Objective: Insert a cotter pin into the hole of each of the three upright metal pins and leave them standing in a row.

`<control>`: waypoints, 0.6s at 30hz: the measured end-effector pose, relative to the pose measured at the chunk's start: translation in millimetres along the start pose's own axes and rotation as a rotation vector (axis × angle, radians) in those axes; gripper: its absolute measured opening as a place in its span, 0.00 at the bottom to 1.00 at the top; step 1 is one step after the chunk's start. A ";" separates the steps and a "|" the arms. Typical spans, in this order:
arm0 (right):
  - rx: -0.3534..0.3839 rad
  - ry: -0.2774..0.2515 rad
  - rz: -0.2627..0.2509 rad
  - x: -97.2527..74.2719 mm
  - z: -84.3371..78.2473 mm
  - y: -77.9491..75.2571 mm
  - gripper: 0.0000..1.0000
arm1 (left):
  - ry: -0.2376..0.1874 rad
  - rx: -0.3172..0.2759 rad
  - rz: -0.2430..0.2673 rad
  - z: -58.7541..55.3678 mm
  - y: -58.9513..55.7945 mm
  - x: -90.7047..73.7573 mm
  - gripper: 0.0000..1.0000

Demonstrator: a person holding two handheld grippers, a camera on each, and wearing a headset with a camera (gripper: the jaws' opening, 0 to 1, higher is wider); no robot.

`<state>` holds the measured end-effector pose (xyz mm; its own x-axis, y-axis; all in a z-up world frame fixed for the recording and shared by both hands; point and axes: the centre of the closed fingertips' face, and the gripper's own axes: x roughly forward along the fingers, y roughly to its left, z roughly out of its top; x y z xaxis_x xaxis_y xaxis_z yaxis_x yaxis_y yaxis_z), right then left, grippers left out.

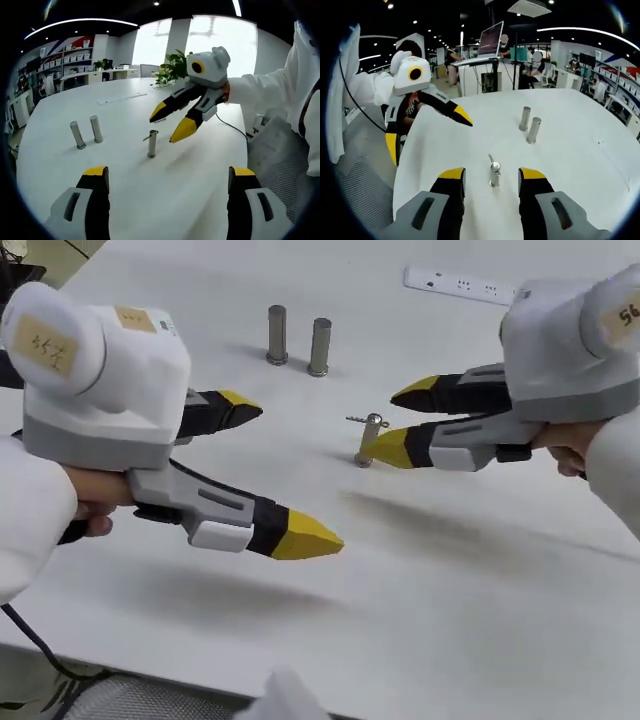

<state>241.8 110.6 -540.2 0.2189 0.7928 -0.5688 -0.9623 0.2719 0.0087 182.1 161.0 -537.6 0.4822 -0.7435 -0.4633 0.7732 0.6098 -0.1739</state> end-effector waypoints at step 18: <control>0.129 -0.051 -0.095 -74.9 -28.1 20.7 0.78 | -0.050 -0.059 0.022 8.0 -6.1 -14.1 0.99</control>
<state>201.0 41.5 -520.6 0.3189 0.7860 -0.5296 -0.9090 0.4119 0.0641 173.9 165.6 -523.1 0.5197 -0.7417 -0.4241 0.7376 0.6400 -0.2154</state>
